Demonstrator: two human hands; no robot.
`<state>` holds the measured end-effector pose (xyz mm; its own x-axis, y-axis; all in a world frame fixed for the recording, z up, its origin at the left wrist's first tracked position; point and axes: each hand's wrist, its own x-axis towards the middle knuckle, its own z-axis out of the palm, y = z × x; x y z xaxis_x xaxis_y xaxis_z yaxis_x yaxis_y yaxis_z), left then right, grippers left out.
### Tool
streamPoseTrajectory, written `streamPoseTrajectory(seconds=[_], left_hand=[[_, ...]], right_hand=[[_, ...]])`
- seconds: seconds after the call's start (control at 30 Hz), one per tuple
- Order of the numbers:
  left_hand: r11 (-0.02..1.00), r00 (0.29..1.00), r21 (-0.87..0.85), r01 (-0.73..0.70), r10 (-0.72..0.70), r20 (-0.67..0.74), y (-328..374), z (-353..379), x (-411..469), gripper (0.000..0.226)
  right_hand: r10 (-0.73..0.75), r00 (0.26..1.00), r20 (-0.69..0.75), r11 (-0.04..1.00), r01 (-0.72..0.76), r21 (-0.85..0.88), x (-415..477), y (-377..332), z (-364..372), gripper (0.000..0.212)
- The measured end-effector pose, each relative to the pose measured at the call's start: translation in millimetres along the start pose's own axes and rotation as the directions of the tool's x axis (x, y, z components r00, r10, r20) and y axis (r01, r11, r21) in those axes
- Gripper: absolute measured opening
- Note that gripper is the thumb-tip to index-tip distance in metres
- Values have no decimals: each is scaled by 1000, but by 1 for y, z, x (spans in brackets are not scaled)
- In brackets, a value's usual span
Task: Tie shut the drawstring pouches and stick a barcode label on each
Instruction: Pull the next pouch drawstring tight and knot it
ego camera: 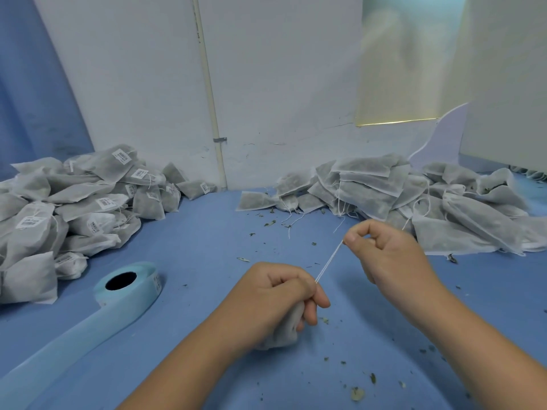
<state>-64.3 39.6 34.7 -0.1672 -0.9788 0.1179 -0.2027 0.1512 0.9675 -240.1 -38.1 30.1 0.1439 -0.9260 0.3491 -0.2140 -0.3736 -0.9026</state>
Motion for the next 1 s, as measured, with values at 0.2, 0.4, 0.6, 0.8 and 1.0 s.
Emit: streamPoseTrajectory(seconds=[0.2,0.4,0.6,0.8,1.0], left_hand=[[961,985,-233,-149,122,-124,-1,-11,1,24],[928,899,-311,-206,54,-435,-1,-22,6,19],[868,844,450,-209,393,-366,-6,-20,2,28],[744,912,611,-269,401,-88,-5,-9,0,23],[950,980,277,-144,176,-91,4,1,-3,21]], right_hand=[[-54,998,24,996,55,-68,-6,4,16,19],[-160,941,297,959,220,-180,-20,-8,25,22],[-285,851,441,947,320,-5,-31,-26,22,20],[-242,945,222,969,226,97,-15,-22,1,13],[-164,955,246,986,153,63,-15,-10,13,15]])
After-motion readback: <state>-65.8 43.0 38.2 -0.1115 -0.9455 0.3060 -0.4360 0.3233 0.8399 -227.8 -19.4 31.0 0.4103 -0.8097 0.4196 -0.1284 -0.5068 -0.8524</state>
